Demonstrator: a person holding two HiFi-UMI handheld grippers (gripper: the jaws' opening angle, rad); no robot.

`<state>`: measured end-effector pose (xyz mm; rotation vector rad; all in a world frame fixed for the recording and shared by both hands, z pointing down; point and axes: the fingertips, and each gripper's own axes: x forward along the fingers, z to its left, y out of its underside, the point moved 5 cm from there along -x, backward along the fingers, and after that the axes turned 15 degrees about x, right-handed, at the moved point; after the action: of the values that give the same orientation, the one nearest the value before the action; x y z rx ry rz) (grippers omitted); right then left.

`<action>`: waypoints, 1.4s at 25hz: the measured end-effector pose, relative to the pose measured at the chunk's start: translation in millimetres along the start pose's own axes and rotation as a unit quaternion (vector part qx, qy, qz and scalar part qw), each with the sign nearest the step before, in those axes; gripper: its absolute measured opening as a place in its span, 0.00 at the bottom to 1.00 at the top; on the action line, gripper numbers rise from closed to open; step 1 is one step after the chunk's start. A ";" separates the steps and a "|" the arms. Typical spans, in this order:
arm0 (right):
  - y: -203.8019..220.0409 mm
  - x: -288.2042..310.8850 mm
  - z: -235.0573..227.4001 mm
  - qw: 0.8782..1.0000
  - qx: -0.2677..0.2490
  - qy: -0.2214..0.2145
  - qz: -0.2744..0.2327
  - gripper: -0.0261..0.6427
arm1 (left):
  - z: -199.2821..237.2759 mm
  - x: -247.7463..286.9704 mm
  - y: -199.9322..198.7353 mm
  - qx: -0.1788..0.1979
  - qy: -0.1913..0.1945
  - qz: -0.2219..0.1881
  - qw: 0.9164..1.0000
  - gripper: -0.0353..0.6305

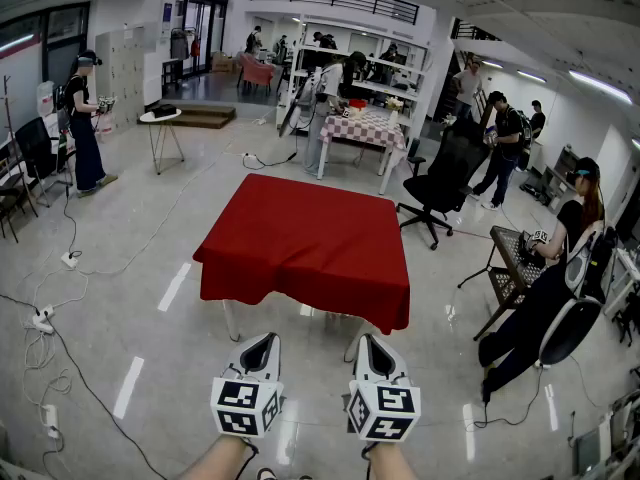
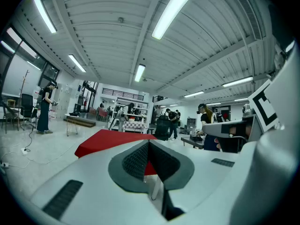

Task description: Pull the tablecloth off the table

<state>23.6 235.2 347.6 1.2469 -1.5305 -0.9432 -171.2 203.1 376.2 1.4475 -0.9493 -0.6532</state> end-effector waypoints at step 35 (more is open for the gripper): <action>26.3 41.6 -8.6 0.998 0.033 0.002 0.048 0.08 | 2.9 27.0 35.6 -0.020 0.018 0.044 0.999 0.08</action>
<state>21.8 199.4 382.4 1.2081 -1.6159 -0.8340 -166.1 180.8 414.7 1.3690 -0.9617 -0.5768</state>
